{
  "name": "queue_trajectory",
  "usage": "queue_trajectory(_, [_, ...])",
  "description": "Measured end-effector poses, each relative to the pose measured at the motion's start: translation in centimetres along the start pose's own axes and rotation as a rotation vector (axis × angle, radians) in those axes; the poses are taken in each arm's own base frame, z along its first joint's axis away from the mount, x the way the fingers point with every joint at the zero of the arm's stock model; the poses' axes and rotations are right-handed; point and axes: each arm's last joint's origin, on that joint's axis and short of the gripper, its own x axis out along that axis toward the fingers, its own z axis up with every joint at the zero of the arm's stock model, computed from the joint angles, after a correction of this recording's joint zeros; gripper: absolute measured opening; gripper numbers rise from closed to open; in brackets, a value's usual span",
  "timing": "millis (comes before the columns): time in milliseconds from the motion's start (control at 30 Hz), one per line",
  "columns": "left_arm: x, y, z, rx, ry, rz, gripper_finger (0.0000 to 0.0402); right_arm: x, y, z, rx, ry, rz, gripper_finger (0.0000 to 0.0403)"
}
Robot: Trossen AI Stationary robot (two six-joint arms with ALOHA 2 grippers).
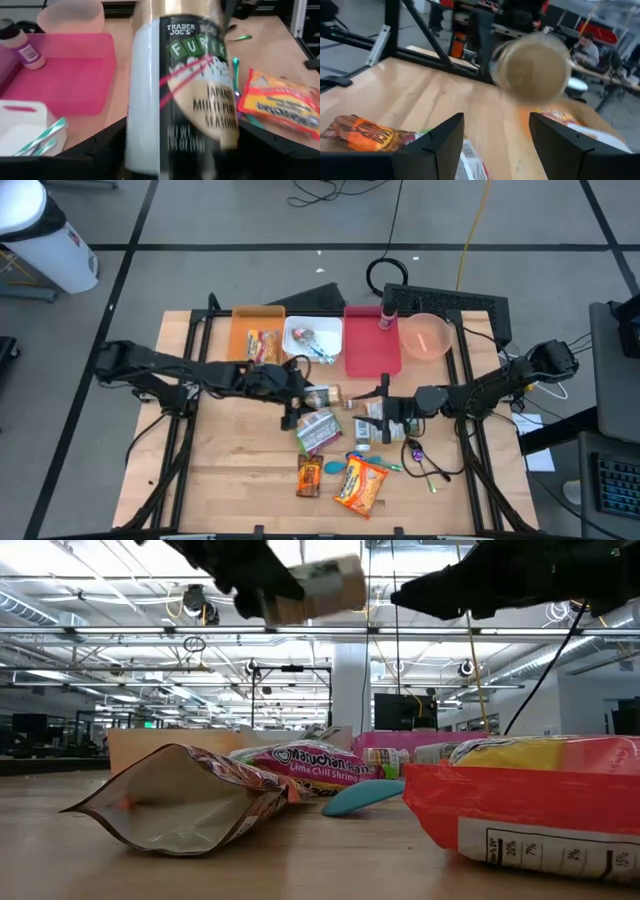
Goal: Pick & Place Food Item
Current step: Put the gold seasoning bottle into the red bin
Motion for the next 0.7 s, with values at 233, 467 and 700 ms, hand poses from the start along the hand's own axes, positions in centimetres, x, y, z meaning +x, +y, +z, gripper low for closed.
queue_trajectory(233, [2.0, 0.1, -0.8, -0.007, 0.029, -0.024, 0.0278, 0.1, -0.6, -0.6, 0.057, 0.051, -0.017, 0.0243])
queue_trajectory(467, [2.2, 0.3, -0.5, -0.026, -0.003, -0.028, 0.028, 0.1, -0.4, -0.6, 0.073, 0.044, 0.03, 0.0299])
queue_trajectory(700, [2.2, 0.2, -0.3, -0.02, -0.021, -0.039, 0.0278, 0.2, -0.5, -0.3, 0.038, 0.01, 0.02, 0.0323])
